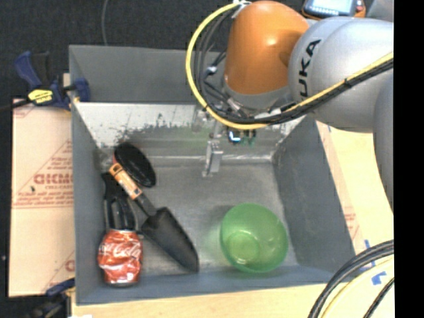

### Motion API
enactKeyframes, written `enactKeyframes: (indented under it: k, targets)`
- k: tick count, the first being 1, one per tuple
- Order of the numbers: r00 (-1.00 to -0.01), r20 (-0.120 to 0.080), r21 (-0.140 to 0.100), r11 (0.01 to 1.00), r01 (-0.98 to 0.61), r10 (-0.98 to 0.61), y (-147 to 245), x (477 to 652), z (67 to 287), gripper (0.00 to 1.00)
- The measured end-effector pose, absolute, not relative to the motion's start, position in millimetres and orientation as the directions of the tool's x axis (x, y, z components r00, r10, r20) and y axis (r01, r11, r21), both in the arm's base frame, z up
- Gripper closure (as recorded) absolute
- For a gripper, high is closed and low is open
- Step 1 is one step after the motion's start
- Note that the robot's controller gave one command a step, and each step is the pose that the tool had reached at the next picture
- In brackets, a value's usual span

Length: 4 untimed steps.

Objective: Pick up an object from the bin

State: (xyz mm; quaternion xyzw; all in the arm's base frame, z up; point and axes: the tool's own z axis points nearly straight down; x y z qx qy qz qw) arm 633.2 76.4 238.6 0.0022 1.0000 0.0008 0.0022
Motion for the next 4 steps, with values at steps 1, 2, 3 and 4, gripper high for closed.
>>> enactKeyframes:
  k: [1,2,3,4]
  targets:
    - [-1.000,-0.004,0.002,1.000,0.004,0.004,76.4,633.2,238.6,0.00]
    - [-0.986,0.001,0.000,0.986,0.167,0.167,43.4,580.8,167.3,0.00]
    - [-0.989,-0.005,0.001,0.989,0.150,0.150,55.2,604.9,164.4,0.00]
    - [-1.000,-0.002,0.000,1.000,0.029,0.029,63.6,611.0,69.8,0.00]
